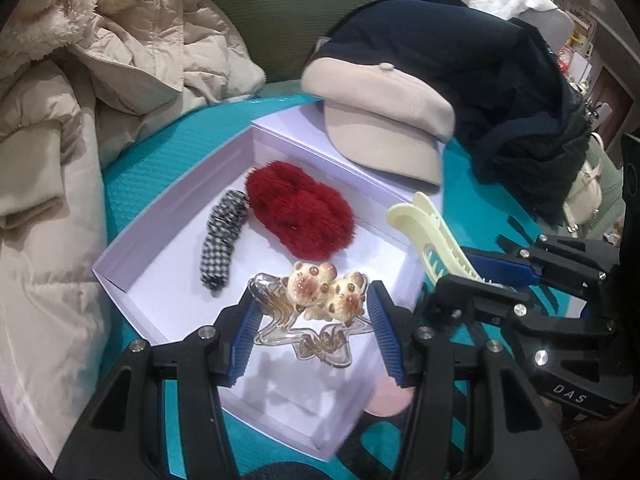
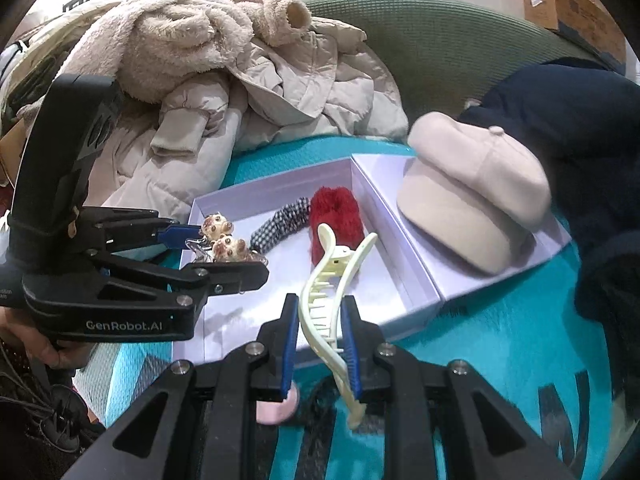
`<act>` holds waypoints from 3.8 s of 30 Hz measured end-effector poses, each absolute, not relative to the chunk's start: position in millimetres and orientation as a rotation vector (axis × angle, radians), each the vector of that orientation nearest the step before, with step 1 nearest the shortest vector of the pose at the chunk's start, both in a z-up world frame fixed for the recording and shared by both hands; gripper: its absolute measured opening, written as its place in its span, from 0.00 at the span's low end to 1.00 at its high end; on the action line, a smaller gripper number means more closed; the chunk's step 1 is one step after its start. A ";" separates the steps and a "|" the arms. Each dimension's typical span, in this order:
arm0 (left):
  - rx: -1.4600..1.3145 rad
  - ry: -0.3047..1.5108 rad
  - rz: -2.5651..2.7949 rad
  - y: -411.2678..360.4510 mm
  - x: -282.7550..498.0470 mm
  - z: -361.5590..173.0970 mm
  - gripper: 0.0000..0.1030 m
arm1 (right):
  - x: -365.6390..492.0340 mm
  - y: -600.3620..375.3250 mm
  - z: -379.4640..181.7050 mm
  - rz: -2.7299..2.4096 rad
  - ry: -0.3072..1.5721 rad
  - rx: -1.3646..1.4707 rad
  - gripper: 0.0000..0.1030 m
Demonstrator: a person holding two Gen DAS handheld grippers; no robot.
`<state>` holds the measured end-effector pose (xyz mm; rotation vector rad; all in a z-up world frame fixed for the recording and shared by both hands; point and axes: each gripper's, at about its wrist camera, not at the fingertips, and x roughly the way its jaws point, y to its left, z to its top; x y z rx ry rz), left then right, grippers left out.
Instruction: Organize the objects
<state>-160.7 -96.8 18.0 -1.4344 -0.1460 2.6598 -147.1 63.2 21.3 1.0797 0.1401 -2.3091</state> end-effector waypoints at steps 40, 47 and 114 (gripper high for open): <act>-1.593 -0.314 2.853 -182.7 -230.0 -23.7 0.50 | -259.1 -20.8 -11.6 -2.123 0.200 1.006 0.19; -1.600 -0.296 2.856 -177.9 -234.6 -33.8 0.50 | -264.9 -16.9 -26.1 -2.102 0.159 1.023 0.20; -1.511 -0.342 3.116 -82.9 -62.2 50.3 0.64 | -131.3 92.7 38.3 -2.240 0.185 0.964 0.57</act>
